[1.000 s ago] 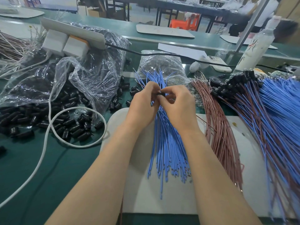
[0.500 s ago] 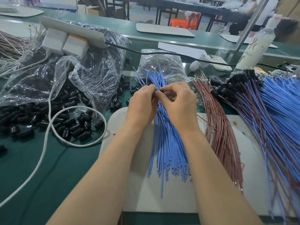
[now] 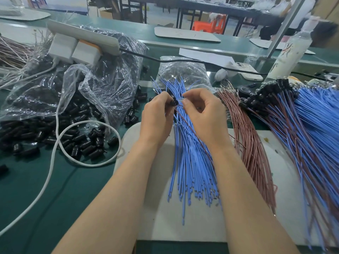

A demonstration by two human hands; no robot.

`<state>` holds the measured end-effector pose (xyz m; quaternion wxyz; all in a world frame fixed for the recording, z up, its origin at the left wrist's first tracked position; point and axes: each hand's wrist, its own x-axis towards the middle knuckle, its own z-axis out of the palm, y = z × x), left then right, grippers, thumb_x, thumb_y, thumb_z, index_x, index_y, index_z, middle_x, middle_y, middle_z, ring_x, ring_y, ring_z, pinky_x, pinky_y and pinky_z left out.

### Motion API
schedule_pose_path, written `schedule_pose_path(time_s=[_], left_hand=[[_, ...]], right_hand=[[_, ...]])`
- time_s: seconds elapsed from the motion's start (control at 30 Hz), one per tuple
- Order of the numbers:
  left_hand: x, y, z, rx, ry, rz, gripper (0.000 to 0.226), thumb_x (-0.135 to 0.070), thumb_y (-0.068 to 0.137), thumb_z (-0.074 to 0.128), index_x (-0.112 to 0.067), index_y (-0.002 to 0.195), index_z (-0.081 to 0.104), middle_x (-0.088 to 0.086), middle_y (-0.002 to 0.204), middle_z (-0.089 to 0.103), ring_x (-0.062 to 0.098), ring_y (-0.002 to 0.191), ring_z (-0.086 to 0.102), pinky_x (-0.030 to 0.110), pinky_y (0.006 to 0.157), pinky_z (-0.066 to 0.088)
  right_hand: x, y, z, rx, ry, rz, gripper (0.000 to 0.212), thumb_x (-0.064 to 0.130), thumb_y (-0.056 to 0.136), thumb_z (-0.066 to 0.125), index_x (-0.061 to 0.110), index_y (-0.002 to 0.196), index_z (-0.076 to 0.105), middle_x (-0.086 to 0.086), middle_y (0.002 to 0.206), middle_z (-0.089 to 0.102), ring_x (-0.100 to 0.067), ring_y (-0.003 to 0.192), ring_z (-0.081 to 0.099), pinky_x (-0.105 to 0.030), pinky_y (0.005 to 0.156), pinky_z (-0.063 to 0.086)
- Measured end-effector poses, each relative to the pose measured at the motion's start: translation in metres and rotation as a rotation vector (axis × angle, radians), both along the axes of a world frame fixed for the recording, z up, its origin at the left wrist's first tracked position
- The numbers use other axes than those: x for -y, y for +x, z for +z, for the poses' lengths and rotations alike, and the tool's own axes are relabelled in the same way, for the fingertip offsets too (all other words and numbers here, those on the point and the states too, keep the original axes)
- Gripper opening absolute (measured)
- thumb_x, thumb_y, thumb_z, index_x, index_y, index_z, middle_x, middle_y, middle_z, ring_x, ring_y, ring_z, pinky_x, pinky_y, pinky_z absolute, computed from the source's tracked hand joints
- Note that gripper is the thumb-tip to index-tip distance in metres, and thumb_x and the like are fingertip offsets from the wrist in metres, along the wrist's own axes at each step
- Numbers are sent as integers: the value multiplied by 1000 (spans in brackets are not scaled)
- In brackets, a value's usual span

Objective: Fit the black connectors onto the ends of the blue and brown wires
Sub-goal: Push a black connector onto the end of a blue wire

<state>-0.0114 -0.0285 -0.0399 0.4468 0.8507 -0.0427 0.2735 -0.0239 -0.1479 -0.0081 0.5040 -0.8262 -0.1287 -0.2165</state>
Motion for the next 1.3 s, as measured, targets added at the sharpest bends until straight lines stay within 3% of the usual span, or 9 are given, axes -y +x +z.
schedule_pose_path(time_s=[0.37, 0.57, 0.73, 0.87, 1.1, 1.2, 1.3], left_hand=[[0, -1, 1, -4, 37, 8, 6, -2, 87, 54, -3, 83, 58, 6, 80, 62, 28, 75, 54, 43, 71, 46], [1, -1, 0, 12, 149, 69, 11, -8, 90, 52, -11, 79, 53, -1, 76, 50, 21, 70, 42, 31, 60, 28], [1, -1, 0, -8, 203, 86, 8, -9, 91, 52, -8, 86, 58, 5, 84, 57, 24, 74, 48, 35, 63, 36], [1, -2, 0, -19, 226, 99, 9, -10, 92, 50, -7, 87, 58, 2, 81, 51, 24, 74, 47, 32, 60, 28], [4, -3, 1, -26, 255, 84, 10, -11, 92, 50, -6, 89, 59, 8, 87, 57, 28, 78, 51, 36, 63, 34], [4, -3, 1, -35, 272, 81, 11, -12, 92, 51, -6, 87, 59, 6, 84, 54, 28, 77, 50, 34, 61, 28], [2, -2, 0, -53, 274, 44, 9, -11, 90, 54, -6, 89, 61, 7, 86, 58, 29, 80, 54, 36, 66, 38]], right_hand=[[-2, -2, 0, 50, -110, -19, 7, 8, 87, 64, 10, 92, 69, 6, 78, 66, -6, 75, 63, -20, 75, 52], [-2, -2, 0, 52, -177, -64, 4, 10, 86, 67, 9, 88, 70, 5, 74, 66, -9, 71, 64, -26, 74, 52], [-1, -2, 0, 41, -202, -89, 5, 11, 86, 67, 10, 87, 71, 5, 73, 66, -10, 70, 64, -24, 74, 52], [0, -2, 0, 23, -230, -97, 5, 11, 86, 66, 11, 85, 71, 2, 73, 69, -12, 70, 65, -29, 74, 53], [0, 0, -3, 2, -231, -110, 5, 11, 85, 65, 10, 85, 71, -2, 74, 70, -18, 72, 66, -38, 77, 52], [0, 1, -5, 5, -244, -111, 5, 10, 85, 65, 10, 83, 70, -3, 73, 70, -19, 72, 65, -38, 77, 51], [3, 3, -6, -5, -243, -103, 4, 9, 85, 66, 9, 84, 70, -2, 75, 70, -17, 73, 64, -32, 76, 51]])
